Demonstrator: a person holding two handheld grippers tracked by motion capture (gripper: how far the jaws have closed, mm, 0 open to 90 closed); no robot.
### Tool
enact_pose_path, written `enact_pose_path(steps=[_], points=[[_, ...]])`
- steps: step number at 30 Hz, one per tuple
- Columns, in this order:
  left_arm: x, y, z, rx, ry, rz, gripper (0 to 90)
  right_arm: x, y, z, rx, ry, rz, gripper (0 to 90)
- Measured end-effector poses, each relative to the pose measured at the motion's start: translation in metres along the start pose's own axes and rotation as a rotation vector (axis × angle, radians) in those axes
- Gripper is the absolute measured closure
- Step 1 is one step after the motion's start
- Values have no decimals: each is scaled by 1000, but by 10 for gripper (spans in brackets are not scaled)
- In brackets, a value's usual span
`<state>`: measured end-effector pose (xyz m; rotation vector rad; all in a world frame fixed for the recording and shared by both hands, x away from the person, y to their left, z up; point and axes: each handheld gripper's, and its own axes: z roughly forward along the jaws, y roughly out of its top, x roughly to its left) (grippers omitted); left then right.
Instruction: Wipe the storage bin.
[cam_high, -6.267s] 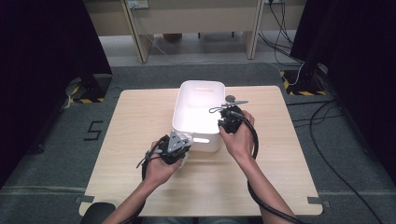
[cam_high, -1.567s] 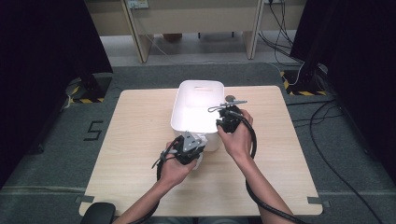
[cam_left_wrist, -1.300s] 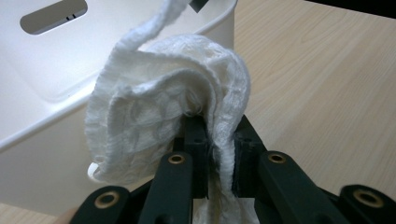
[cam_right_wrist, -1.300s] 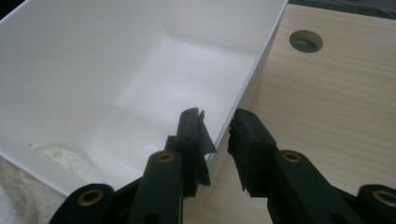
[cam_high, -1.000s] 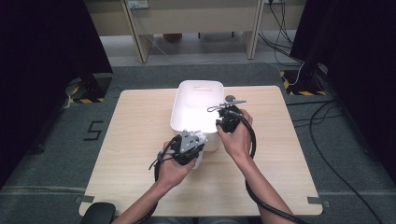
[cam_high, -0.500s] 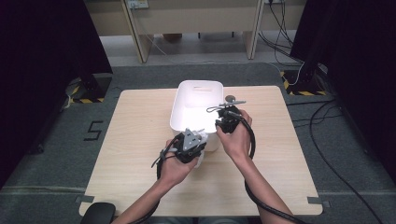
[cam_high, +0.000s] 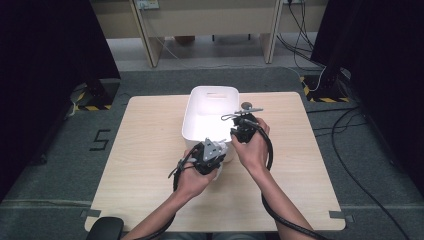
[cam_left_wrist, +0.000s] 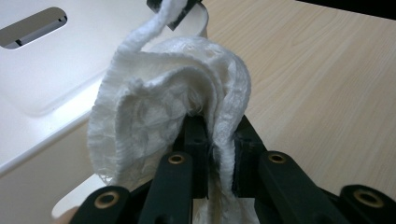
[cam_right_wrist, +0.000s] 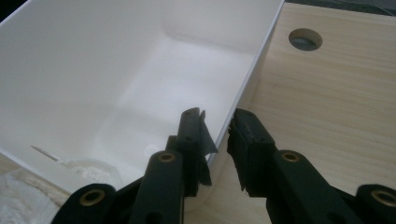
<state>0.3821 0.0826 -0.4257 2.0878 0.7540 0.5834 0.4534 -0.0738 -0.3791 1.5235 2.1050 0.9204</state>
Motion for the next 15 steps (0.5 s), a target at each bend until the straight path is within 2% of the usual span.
enact_pose_path(steps=[15], points=[[-6, 0, -1, -2, -8, 17, 793, 1, 0, 1, 8, 3, -1, 751]])
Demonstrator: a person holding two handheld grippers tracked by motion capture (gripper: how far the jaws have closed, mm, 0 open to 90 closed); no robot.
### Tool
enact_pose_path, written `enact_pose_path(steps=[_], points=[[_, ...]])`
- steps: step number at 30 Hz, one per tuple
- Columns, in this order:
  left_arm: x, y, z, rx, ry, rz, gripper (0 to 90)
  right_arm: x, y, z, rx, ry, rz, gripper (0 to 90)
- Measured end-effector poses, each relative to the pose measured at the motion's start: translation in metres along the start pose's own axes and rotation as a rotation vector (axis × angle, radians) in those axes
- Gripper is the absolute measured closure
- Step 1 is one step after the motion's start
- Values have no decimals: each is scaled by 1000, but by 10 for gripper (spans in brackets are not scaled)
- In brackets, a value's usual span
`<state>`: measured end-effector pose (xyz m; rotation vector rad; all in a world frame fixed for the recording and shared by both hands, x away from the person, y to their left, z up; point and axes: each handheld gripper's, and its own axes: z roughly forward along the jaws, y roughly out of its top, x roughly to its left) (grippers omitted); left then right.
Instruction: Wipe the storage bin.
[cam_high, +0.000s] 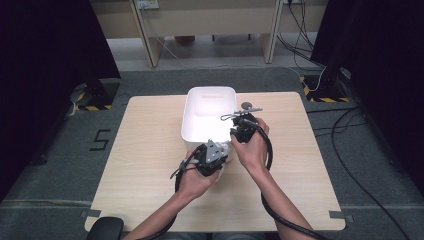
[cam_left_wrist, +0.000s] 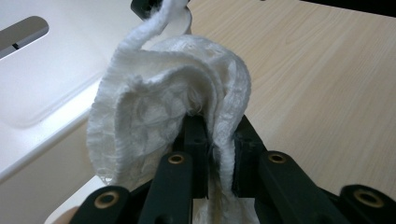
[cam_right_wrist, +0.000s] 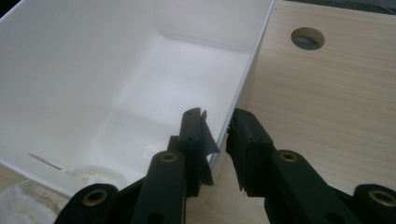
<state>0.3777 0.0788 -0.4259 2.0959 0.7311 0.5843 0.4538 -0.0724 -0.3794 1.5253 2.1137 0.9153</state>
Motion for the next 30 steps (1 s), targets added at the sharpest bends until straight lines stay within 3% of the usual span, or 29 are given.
enact_pose_path(steps=[11, 18, 30], points=[[11, -9, -8, 12, 28, -17, 793, -3, 2, -5, 15, 29, 30, 762], [28, -13, -14, 21, 66, -56, 793, 8, 4, -8, -7, 73, 31, 771], [10, -6, -25, -5, 48, -16, 792, 10, 5, -7, -9, 74, 27, 773]])
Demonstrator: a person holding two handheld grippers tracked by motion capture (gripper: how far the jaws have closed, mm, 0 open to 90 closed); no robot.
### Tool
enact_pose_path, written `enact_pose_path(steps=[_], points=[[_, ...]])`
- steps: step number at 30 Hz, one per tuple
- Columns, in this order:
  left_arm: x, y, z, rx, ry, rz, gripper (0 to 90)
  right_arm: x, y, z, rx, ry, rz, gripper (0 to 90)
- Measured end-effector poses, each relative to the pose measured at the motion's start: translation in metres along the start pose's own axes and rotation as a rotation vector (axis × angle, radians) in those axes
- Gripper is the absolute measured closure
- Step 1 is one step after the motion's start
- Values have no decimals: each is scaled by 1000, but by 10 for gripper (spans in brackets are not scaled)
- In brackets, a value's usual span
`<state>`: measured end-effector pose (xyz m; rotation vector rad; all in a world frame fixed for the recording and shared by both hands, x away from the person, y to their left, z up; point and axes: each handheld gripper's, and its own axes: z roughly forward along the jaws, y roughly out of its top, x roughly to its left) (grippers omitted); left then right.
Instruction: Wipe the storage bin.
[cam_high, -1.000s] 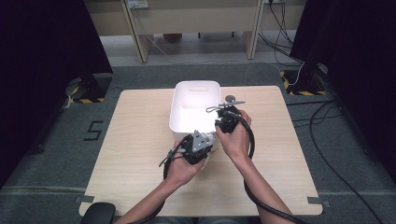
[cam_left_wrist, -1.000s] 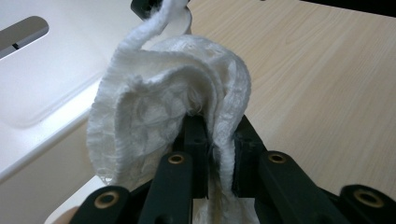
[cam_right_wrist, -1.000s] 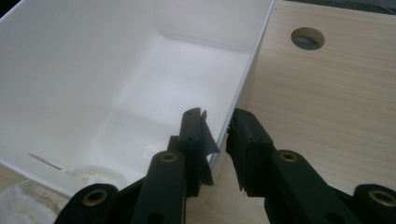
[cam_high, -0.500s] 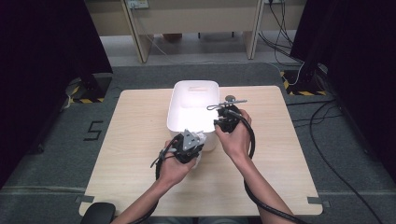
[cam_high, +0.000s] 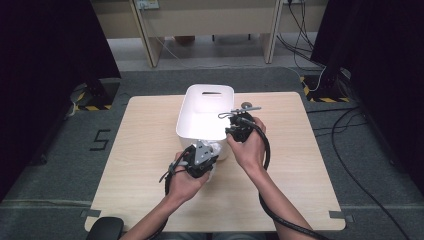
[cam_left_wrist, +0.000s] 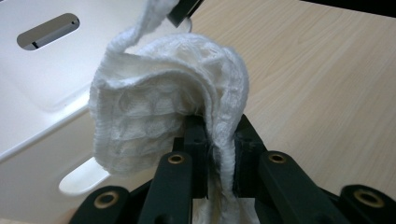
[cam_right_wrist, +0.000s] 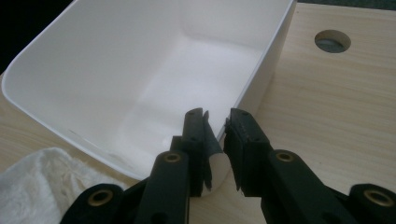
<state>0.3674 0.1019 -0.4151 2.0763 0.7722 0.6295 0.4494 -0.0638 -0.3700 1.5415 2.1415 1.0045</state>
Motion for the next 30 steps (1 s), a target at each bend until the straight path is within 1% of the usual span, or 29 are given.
enact_pose_path(steps=[4, 7, 8, 10, 11, 16, 17, 21, 24, 30], points=[[5, 1, 7, 16, 3, -11, 792, 0, 0, 0, 0, 0, 0, 772], [3, 3, 11, 15, -1, -4, 792, 0, 0, 0, 0, 1, 1, 773], [3, 4, 12, 23, -7, 1, 792, 0, 0, 0, 0, -1, 0, 773], [2, 5, 16, 24, -9, 2, 792, 0, 0, 0, 0, 1, 0, 773], [2, 5, 18, 19, -11, -4, 792, 0, 0, 0, 0, 1, 0, 772], [1, 7, 22, 22, -18, -1, 792, 0, 0, 0, 0, 1, -1, 772], [0, 7, 22, 25, -16, 7, 793, -1, 0, 0, 0, 2, -2, 772], [-1, 7, 28, 32, -25, 18, 793, -1, 0, 0, 0, 2, -1, 772], [-1, 7, 31, 35, -29, 18, 793, -1, 0, 1, -2, 1, -3, 772], [-3, 3, 38, 42, -29, 25, 793, -1, 0, 1, -6, 0, -6, 772]])
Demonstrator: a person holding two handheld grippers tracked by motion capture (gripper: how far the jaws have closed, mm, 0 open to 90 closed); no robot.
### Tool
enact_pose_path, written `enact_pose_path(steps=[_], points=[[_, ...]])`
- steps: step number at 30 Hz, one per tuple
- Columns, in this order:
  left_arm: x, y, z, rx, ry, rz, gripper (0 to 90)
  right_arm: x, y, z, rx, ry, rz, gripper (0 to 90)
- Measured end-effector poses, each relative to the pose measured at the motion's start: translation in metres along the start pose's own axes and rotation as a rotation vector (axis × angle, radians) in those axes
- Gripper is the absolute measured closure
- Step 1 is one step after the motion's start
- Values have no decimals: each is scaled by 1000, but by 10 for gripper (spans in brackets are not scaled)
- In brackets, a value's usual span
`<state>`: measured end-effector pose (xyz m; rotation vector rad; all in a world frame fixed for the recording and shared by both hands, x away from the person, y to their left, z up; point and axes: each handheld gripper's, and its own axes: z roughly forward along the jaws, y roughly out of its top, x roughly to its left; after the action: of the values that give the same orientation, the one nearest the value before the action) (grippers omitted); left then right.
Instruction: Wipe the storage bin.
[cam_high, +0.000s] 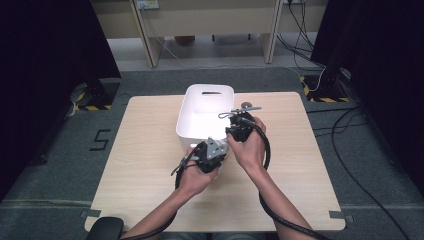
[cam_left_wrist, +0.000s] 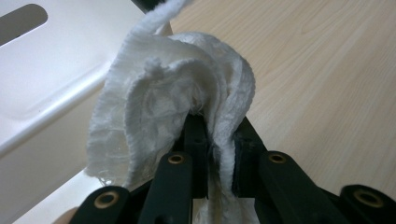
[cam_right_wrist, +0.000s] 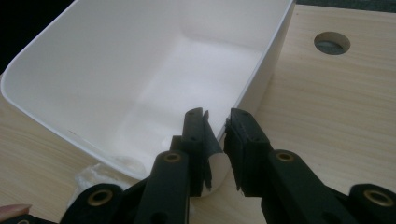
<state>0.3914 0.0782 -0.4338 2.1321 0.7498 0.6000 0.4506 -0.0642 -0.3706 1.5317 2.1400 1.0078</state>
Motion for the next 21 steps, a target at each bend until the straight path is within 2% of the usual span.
enact_pose_path(steps=[7, 21], points=[[-2, -5, 7, 13, 0, 13, 793, 0, 0, 0, 1, -3, -2, 773], [-4, -16, 22, 52, -12, 9, 793, 1, 0, 0, -1, -5, -8, 773]])
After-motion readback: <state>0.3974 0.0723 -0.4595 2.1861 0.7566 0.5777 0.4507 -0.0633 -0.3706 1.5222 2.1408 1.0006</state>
